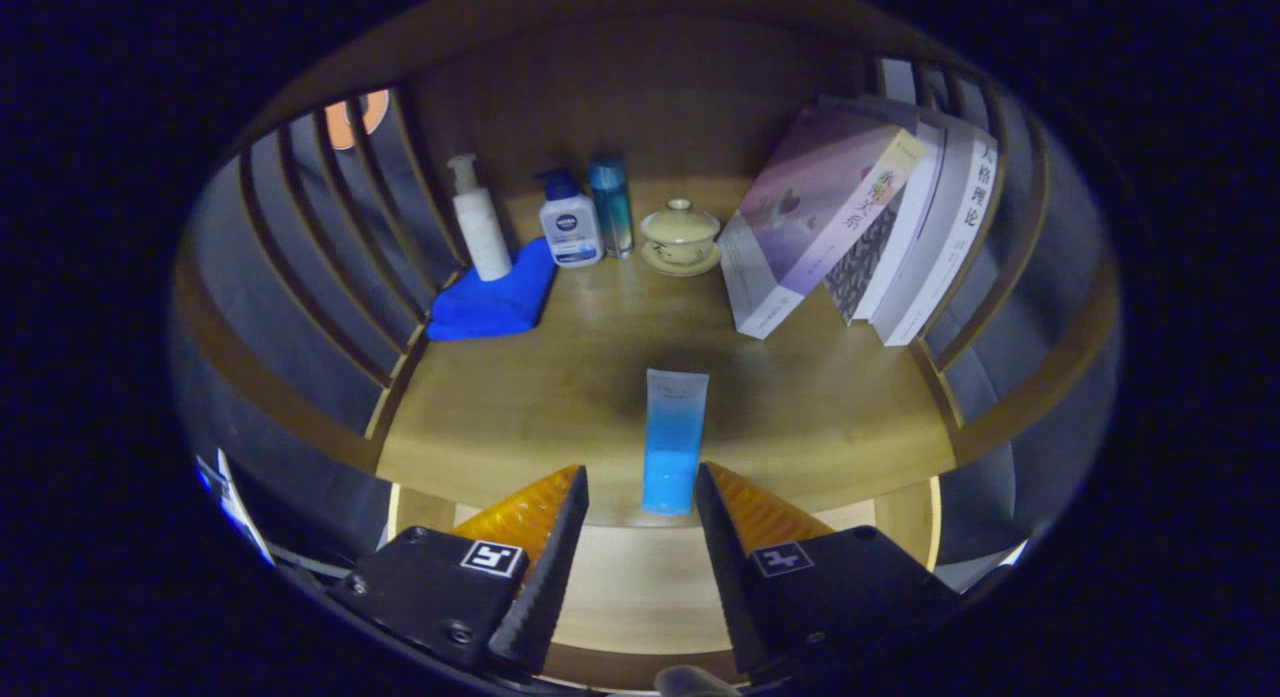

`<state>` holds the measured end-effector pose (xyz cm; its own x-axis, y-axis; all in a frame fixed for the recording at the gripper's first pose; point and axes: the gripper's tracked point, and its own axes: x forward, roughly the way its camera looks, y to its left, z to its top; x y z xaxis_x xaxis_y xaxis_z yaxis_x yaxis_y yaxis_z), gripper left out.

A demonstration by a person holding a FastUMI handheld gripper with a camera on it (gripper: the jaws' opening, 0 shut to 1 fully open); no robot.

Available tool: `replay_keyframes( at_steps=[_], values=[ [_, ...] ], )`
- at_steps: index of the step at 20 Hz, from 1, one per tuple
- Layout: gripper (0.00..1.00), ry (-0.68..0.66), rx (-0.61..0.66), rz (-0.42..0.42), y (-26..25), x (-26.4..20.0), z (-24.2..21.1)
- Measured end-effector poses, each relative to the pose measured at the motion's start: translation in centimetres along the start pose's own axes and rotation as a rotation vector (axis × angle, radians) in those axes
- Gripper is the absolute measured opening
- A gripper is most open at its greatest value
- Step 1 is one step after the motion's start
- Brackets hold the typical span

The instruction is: Pull open the drawer, take out the items inside it, and place them on the countertop above the cabinet.

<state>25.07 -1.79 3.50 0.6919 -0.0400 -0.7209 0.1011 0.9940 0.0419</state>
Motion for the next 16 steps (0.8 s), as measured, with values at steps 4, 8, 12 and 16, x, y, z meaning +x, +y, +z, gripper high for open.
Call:
replay_keyframes(
  at_steps=[4,8,12,16],
  values=[
    [0.81,-0.079,-0.009,0.023,0.4,-2.2,-2.6],
    [0.80,-0.216,-0.028,0.024,0.1,-4.8,-4.9],
    [0.80,-0.382,-0.045,0.051,0.6,-9.0,-7.5],
    [1.00,-0.523,-0.027,0.097,1.2,-14.8,-10.6]
  ],
)
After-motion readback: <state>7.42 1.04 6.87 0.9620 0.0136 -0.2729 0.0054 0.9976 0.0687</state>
